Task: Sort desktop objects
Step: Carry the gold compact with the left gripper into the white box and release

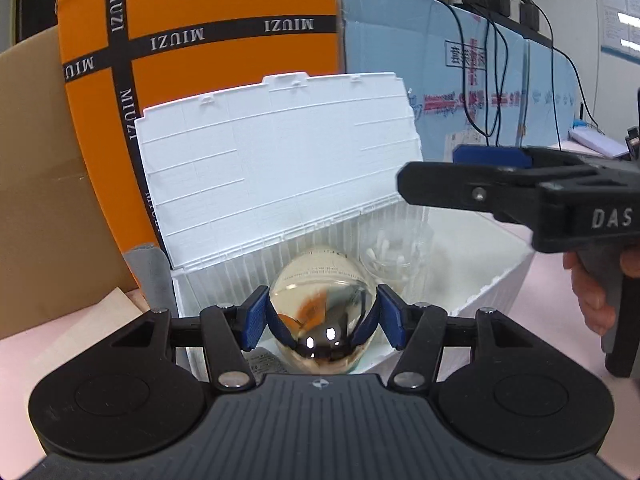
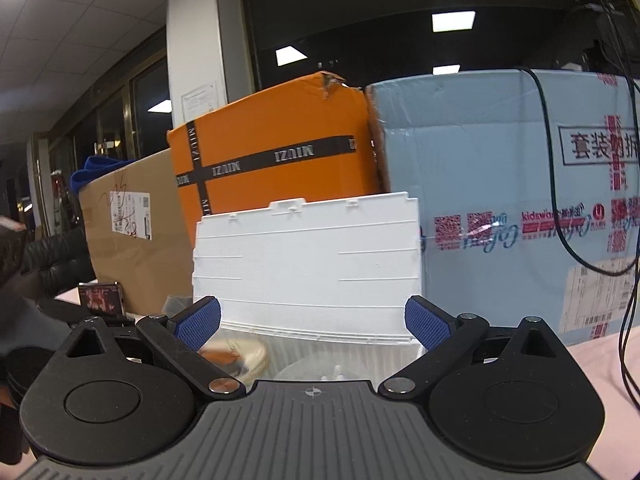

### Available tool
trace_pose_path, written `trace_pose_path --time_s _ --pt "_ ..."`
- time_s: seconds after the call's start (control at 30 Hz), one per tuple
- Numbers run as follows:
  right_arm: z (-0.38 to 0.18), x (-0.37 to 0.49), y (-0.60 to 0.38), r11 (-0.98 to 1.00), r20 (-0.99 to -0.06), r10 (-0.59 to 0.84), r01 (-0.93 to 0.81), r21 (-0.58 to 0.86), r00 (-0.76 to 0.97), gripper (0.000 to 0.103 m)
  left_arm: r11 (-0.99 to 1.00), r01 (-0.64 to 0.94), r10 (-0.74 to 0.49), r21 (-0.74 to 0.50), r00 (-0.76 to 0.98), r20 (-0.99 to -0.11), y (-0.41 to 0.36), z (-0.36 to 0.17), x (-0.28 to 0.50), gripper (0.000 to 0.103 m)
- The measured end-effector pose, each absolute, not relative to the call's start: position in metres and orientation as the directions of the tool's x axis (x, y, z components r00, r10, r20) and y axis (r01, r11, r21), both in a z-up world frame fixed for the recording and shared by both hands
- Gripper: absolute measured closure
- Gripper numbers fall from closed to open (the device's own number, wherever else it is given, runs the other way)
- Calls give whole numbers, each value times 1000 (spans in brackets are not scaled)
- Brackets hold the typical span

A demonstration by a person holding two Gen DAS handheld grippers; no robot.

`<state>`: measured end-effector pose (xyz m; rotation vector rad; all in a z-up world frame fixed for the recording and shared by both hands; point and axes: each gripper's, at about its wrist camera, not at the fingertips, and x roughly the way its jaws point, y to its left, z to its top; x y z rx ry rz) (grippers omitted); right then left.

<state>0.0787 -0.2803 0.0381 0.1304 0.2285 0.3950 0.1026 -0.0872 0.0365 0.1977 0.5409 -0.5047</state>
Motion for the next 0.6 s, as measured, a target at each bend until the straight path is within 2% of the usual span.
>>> trace_pose_path --time_s 0.27,0.5,0.6 --pt "36 74 -289 914 -200 397 -367 173 895 4 879 477 -373 22 714 -592 -89 32 121 49" --pt "34 74 -293 921 -208 382 -352 167 901 4 888 456 -335 57 727 -600 -92 33 120 49" --pt "33 74 -296 921 -209 380 -349 174 901 3 891 440 -300 114 758 -580 -97 34 115 46"
